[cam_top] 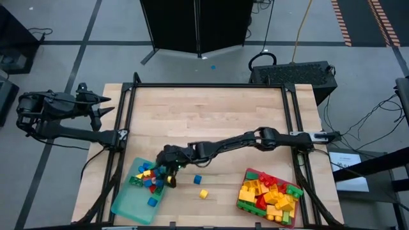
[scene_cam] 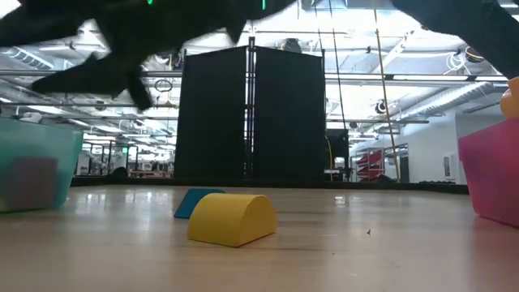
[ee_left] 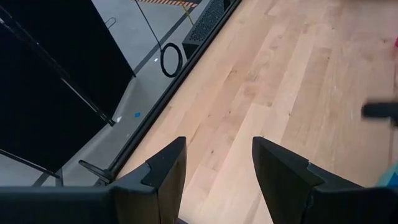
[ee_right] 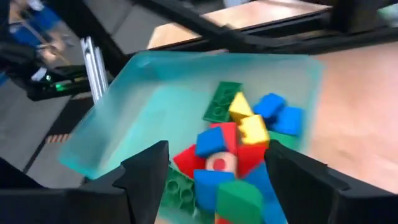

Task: Sort blocks by size
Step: Put the blue block into the blue bin

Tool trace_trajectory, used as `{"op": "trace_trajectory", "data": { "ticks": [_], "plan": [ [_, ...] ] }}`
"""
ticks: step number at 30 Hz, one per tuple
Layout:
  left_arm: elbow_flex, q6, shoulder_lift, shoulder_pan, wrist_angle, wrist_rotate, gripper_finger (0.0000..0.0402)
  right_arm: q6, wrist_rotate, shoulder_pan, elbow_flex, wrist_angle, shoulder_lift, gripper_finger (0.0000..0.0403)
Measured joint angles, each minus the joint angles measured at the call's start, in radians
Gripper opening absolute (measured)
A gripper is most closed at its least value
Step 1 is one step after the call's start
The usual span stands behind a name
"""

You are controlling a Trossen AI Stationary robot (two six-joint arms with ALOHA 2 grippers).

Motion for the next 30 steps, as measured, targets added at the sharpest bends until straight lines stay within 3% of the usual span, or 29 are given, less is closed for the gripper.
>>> {"op": "trace_trajectory", "data": {
  "ticks": [7, 13, 22, 30],
  "plan": [
    [0.0, 0.0, 0.0, 0.0, 0.0, 0.0, 0.0187, 0.061, 0.067, 0.004, 0.214, -0.653, -0.087, 0.0251],
    [0.0, 0.002, 0.0, 0.0, -0.001, 0.0, 0.0187, -0.041, 0.081, 0.092, 0.141, -1.043, -0.095, 0.0249],
    [0.0, 0.004, 0.0, 0.0, -0.001, 0.0, 0.0187, -0.601, 0.089, 0.177, 0.066, -0.95, -0.095, 0.0249],
    [0.0, -0.024, 0.0, 0.0, -0.001, 0.0, 0.0187, -0.689, 0.117, 0.15, 0.065, -0.904, -0.091, 0.0249]
  ]
}}
